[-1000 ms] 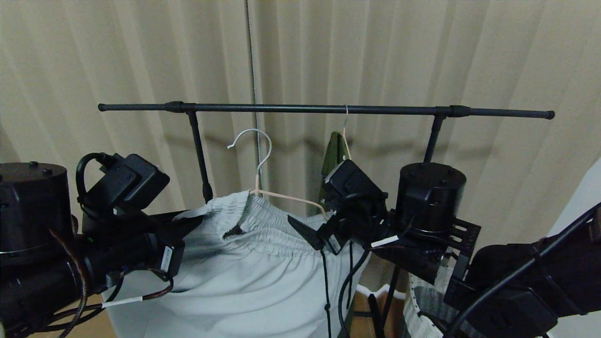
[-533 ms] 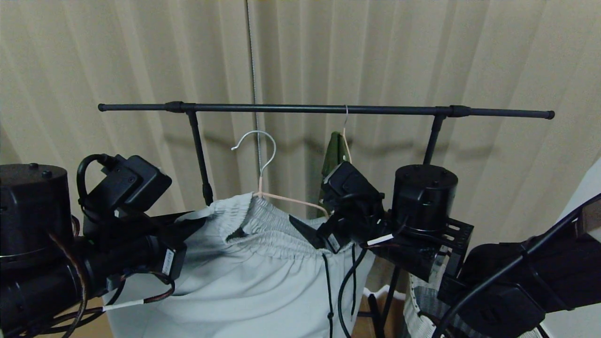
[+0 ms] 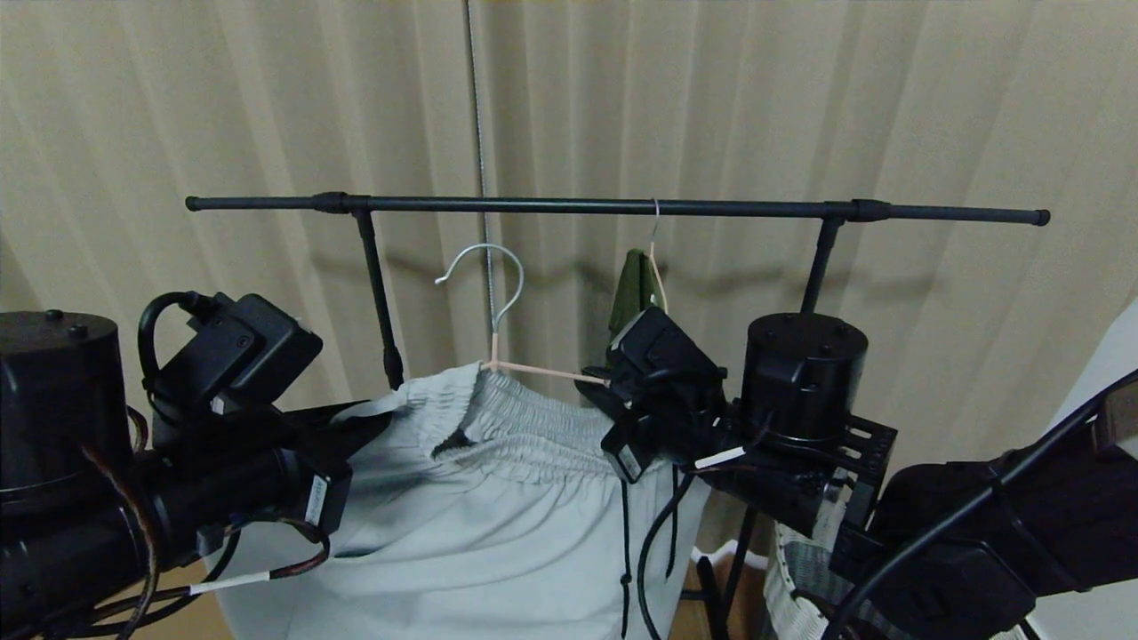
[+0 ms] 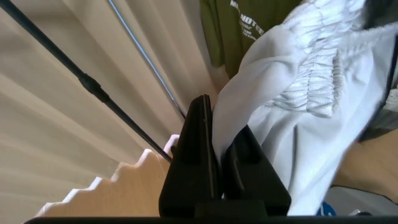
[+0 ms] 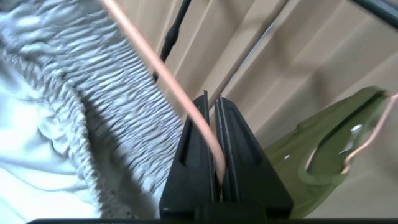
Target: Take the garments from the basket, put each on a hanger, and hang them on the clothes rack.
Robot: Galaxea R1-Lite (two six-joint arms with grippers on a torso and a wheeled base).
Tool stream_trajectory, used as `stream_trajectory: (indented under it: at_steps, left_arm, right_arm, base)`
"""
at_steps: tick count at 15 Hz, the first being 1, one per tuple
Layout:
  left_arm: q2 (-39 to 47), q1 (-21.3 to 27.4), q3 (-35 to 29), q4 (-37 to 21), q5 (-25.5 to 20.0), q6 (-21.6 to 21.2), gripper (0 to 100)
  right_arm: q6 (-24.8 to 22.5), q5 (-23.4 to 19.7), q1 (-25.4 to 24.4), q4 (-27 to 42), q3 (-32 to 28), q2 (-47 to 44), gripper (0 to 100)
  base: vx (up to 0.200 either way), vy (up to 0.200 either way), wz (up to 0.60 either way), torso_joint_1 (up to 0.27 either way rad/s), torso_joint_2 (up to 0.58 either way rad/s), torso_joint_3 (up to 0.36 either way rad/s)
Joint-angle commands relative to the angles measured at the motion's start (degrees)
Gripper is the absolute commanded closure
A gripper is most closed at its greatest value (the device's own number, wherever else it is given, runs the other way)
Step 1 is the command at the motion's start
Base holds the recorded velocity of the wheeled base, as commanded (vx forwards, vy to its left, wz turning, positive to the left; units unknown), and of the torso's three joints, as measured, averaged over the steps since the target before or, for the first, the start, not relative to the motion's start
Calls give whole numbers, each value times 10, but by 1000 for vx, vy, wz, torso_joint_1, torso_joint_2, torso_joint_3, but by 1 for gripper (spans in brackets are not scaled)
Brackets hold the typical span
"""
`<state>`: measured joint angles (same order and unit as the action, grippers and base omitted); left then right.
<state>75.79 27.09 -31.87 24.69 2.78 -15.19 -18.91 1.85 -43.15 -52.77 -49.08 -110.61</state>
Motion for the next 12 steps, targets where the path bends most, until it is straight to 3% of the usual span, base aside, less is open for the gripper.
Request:
stream_trajectory:
  at_steps: [1,4,5,12]
  left_arm:
    - [-2,0,1,0,1,0,100]
    - [-10,-1,7,0,1,0,100]
    - [-22,0,12,0,0,1,0]
    - [-42,-5,40,0,-1,0,0]
  right_arm:
    - [-1,1,0,0,-1,3,100]
    - [-1,1,0,0,-1,4,100]
    - [0,1,0,0,-1,4,100]
    - [2,2,19,-2,10,31,100]
  base:
    - [0,0,0,0,0,0]
    - [0,0,0,0,0,0]
    - [0,0,0,0,0,0]
    - [0,0,0,0,0,0]
